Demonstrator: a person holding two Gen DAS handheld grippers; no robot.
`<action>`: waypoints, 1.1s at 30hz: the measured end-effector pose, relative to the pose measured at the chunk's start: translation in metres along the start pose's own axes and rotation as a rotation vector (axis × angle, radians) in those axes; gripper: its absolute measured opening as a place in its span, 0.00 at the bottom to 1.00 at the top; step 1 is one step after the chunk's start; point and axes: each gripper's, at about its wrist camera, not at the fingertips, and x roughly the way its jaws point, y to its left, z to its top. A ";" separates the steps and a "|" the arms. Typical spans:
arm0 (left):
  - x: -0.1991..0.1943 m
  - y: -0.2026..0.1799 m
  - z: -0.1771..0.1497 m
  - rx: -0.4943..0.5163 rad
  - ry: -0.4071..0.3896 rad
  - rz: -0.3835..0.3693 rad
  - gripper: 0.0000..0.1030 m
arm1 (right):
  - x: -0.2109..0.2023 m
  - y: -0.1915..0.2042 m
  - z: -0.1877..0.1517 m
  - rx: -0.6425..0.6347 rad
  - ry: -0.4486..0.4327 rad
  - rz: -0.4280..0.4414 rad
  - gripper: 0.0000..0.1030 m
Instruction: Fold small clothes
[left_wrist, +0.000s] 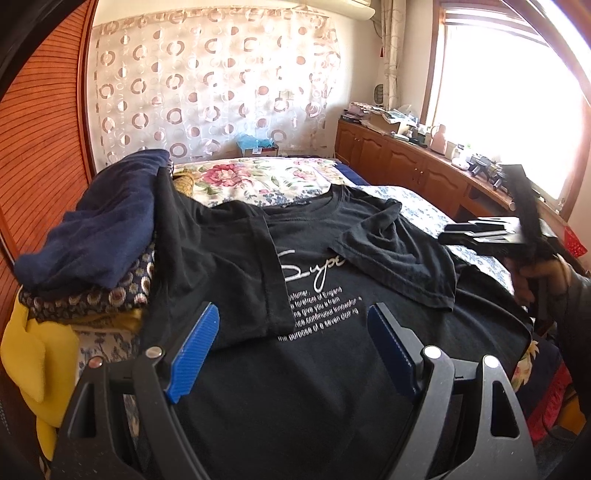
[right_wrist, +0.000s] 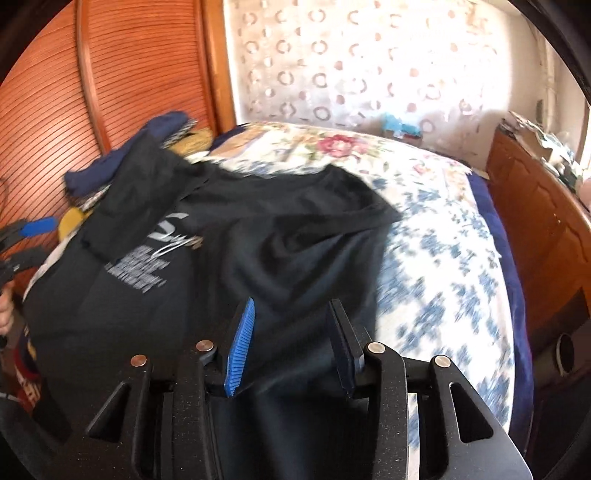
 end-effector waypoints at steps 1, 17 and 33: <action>0.001 0.002 0.004 0.001 0.000 -0.001 0.81 | 0.008 -0.009 0.006 0.013 0.007 -0.012 0.39; 0.026 0.060 0.050 -0.016 0.014 0.089 0.81 | 0.112 -0.083 0.088 0.108 0.057 0.011 0.14; 0.060 0.097 0.094 0.008 0.049 0.137 0.80 | 0.087 -0.089 0.079 0.078 0.019 -0.045 0.50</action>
